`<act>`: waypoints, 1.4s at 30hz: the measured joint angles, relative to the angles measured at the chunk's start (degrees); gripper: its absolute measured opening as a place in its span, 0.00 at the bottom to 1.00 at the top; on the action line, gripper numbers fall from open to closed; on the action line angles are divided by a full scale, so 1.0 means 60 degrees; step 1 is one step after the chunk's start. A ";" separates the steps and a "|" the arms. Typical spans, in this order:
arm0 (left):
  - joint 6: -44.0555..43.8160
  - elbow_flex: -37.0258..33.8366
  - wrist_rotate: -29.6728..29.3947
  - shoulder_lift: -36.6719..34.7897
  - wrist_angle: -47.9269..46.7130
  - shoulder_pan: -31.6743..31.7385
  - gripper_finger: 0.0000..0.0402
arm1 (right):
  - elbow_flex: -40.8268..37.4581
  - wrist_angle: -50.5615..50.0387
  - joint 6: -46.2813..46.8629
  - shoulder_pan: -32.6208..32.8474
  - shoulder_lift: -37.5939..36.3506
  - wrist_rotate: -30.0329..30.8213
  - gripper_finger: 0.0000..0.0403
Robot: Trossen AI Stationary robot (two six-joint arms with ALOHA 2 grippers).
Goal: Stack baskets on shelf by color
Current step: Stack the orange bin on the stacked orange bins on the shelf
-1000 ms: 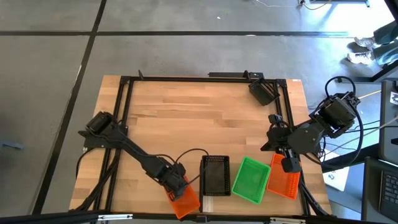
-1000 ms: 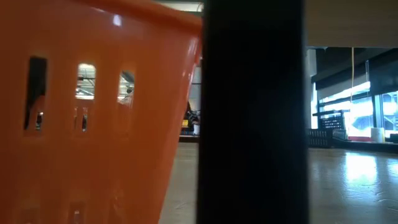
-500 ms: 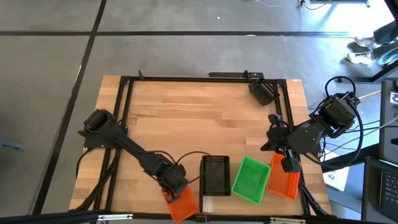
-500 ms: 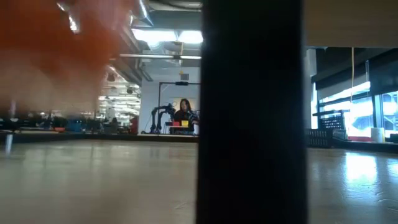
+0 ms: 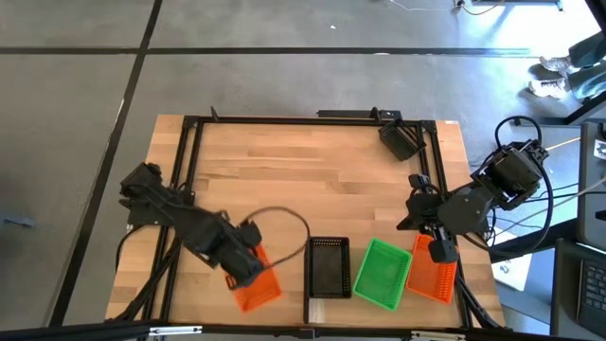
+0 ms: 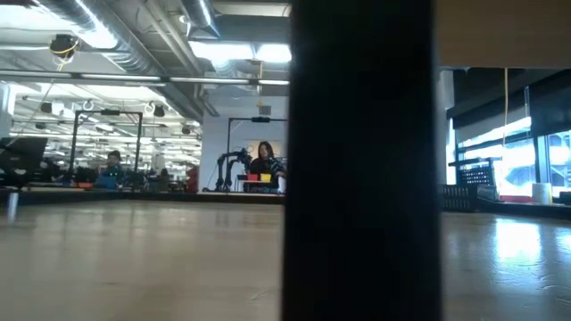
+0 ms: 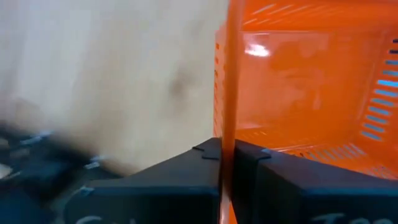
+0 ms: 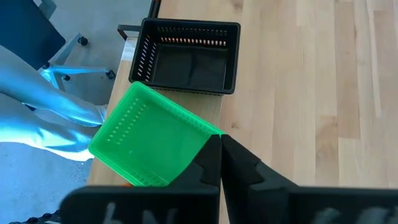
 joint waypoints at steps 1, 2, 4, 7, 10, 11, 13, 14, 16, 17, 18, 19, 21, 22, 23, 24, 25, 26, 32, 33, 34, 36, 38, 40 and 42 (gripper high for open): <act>-0.0061 0.0290 -0.0422 -0.0028 -0.0177 0.0042 0.00 | 0.0000 0.0012 -0.0027 -0.0026 0.0000 0.0017 0.00; 0.0075 0.0512 -0.0879 -0.0087 -0.0025 0.0138 0.00 | 0.0000 0.0042 -0.0026 -0.0056 -0.0001 0.0052 0.00; 0.0297 0.0893 -0.1962 -0.0173 0.0117 0.0249 0.00 | 0.0000 0.0257 -0.0027 -0.0155 0.0001 0.0159 0.01; 0.0840 0.1382 -0.3421 -0.0244 -0.0056 0.0637 0.00 | 0.0000 0.0617 -0.0031 -0.0313 0.0004 0.0451 0.06; 0.1513 0.1739 -0.4789 -0.0207 0.0011 0.1050 0.00 | 0.0000 0.0872 -0.0040 -0.0467 0.0009 0.0966 0.14; 0.1788 0.1829 -0.5236 -0.0205 0.0003 0.1180 0.00 | 0.0000 0.0956 -0.0042 -0.0540 0.0009 0.1179 0.16; 0.2214 0.1931 -0.6283 -0.0222 0.0006 0.1491 0.00 | 0.0000 0.1163 -0.0049 -0.0677 0.0009 0.1853 0.20; 0.2412 0.1931 -0.6765 -0.0222 0.0011 0.1648 0.00 | 0.0000 0.1257 -0.0052 -0.0737 0.0009 0.2278 0.22; 0.2690 0.1920 -0.7769 -0.0208 0.0078 0.2041 0.00 | 0.0000 0.1609 -0.0088 -0.0868 0.0019 0.3116 0.24; 0.2801 0.1920 -0.8244 -0.0208 0.0195 0.2214 0.00 | 0.0000 0.1783 -0.0139 -0.0956 0.0048 0.3522 0.25; 0.2942 0.1920 -0.8669 -0.0211 0.0361 0.2378 0.00 | 0.0000 0.2006 -0.0283 -0.1036 0.0083 0.3956 0.25; 0.3161 0.1920 -0.9005 -0.0211 0.0578 0.2530 0.00 | 0.0000 0.2254 -0.0406 -0.1102 0.0138 0.4349 0.26; 0.3745 0.1920 -0.9436 -0.0211 0.1077 0.2803 0.00 | 0.0000 0.2738 -0.0882 -0.1255 0.0297 0.5031 0.26; 0.4061 0.1920 -0.9608 -0.0211 0.1364 0.2915 0.00 | 0.0000 0.2982 -0.1199 -0.1336 0.0401 0.5336 0.26; 0.4396 0.1920 -0.9758 -0.0211 0.1661 0.3026 0.00 | 0.0000 0.3197 -0.1617 -0.1409 0.0519 0.5572 0.26; 0.4710 0.1920 -0.9884 -0.0211 0.1979 0.3128 0.00 | 0.0000 0.3360 -0.2040 -0.1485 0.0657 0.5776 0.26; 0.5038 0.1920 -0.9969 -0.0211 0.2314 0.3229 0.00 | 0.0000 0.3491 -0.2447 -0.1565 0.0811 0.5966 0.26; 0.5367 0.1920 -1.0018 -0.0211 0.2632 0.3322 0.00 | 0.0000 0.3656 -0.2802 -0.1642 0.0955 0.6149 0.26; 0.6900 0.1920 -1.0127 -0.0211 0.3913 0.3656 0.00 | 0.0000 0.4262 -0.4085 -0.1985 0.1791 0.7494 0.26; 0.7036 0.1920 -1.0131 -0.0209 0.3994 0.3680 0.00 | 0.0000 0.4307 -0.4085 -0.2028 0.1880 0.7648 0.26; 0.7113 0.1920 -1.0131 -0.0211 0.4028 0.3687 0.00 | 0.0000 0.4300 -0.4092 -0.2075 0.1949 0.7718 0.26; 0.7149 0.1920 -1.0127 -0.0208 0.4028 0.3687 0.00 | 0.0000 0.4300 -0.4093 -0.2169 0.2044 0.7737 0.26; 0.7149 0.1920 -1.0127 -0.0208 0.4028 0.3683 0.00 | 0.0000 0.4300 -0.4067 -0.2266 0.2104 0.7739 0.26; 0.7149 0.1920 -1.0127 -0.0208 0.4032 0.3679 0.00 | 0.0000 0.4300 -0.4067 -0.2357 0.2140 0.7801 0.26; 0.7153 0.1920 -1.0123 -0.0208 0.4056 0.3678 0.00 | 0.0000 0.4300 -0.4046 -0.2466 0.2140 0.7808 0.26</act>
